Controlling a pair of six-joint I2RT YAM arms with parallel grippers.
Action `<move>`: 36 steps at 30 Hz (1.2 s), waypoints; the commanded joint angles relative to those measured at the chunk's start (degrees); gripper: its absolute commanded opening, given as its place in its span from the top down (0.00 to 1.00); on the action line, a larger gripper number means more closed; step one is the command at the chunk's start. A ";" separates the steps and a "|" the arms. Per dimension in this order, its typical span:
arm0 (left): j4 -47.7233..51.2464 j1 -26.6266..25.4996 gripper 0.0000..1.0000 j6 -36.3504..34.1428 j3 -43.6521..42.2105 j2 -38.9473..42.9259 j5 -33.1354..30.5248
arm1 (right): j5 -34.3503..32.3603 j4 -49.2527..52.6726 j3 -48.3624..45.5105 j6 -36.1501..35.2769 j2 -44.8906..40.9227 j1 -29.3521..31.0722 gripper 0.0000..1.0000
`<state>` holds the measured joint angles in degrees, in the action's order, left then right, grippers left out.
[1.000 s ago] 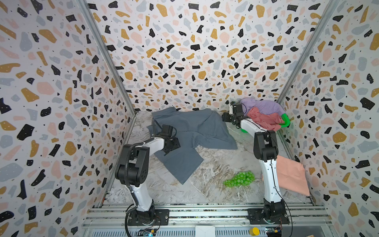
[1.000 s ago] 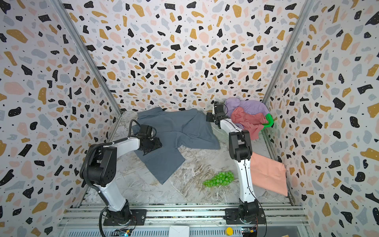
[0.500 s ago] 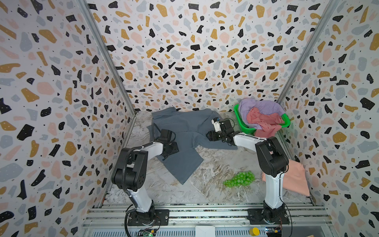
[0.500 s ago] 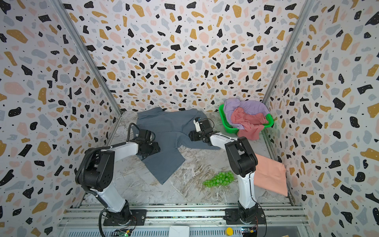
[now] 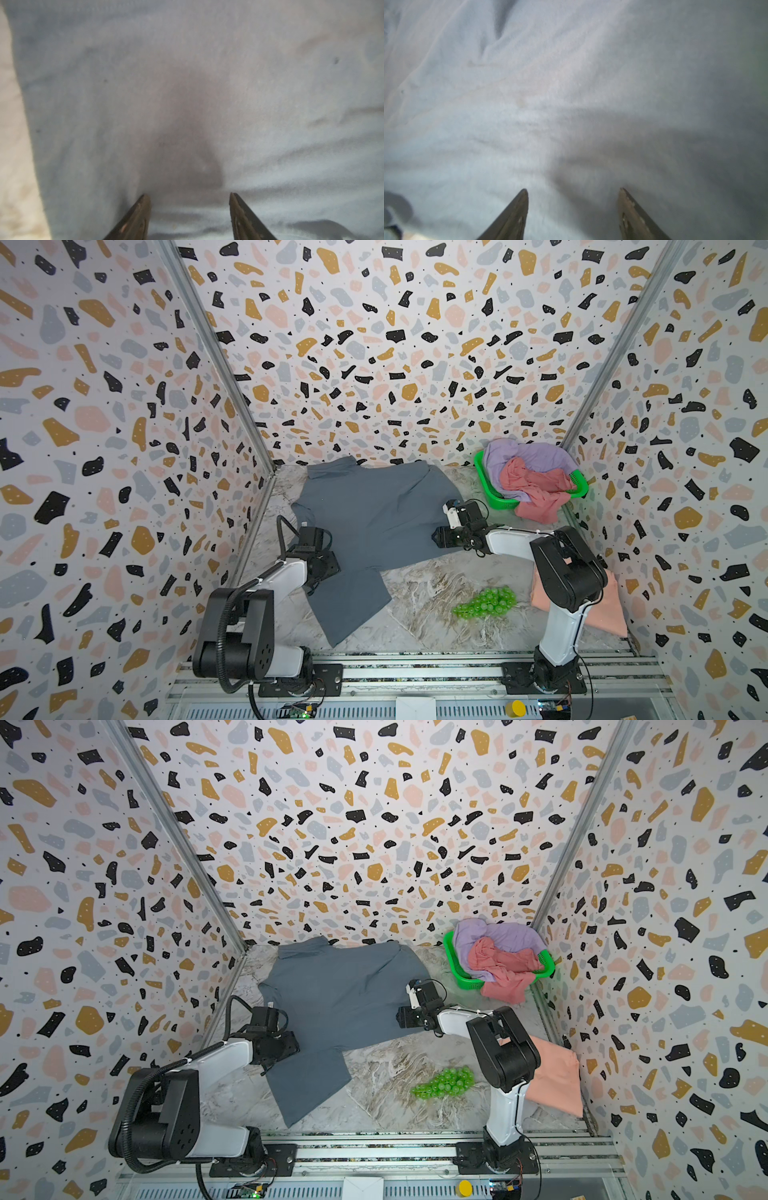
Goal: Fold and stack the t-shirts
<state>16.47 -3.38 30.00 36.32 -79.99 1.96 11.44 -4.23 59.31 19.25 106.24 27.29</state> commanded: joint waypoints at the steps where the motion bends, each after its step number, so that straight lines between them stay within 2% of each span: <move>1: 8.05 0.12 0.37 -0.23 2.68 3.75 1.52 | -2.60 2.26 0.60 0.64 -6.70 1.11 0.29; 5: 14.65 -0.03 0.34 3.60 1.80 10.55 0.56 | -9.64 5.68 2.41 0.97 -9.36 0.13 0.22; 9: 19.48 -0.57 0.33 8.30 -3.32 18.18 2.65 | -13.30 10.46 4.05 3.20 -10.47 -4.39 0.18; 12: 23.56 -1.76 0.33 10.87 -5.21 21.98 2.52 | -11.32 11.70 3.53 5.15 -11.26 -8.54 0.17; 17: 27.35 -10.39 0.34 17.69 -6.58 22.14 1.80 | -9.12 12.40 1.72 4.61 -12.09 -12.15 0.17; 20: 30.26 -11.77 0.34 23.24 -8.00 26.12 1.21 | -9.04 11.25 -0.13 2.74 -12.84 -12.81 0.17; 25: 34.36 -14.48 0.34 31.58 -11.42 31.69 1.93 | -3.42 8.22 -2.98 3.37 -12.43 -15.74 0.17; 31: 37.67 -15.19 0.34 33.02 -11.61 31.96 2.86 | -0.90 6.86 -3.66 3.24 -11.93 -17.50 0.16; 36: 32.01 -15.56 0.34 33.48 -14.66 27.96 6.36 | -1.16 6.90 -4.12 3.23 -12.05 -18.56 0.15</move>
<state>50.15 -18.50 61.78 23.42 -50.50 5.82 9.56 3.20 55.29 22.83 96.03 9.19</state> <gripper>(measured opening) 0.662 0.844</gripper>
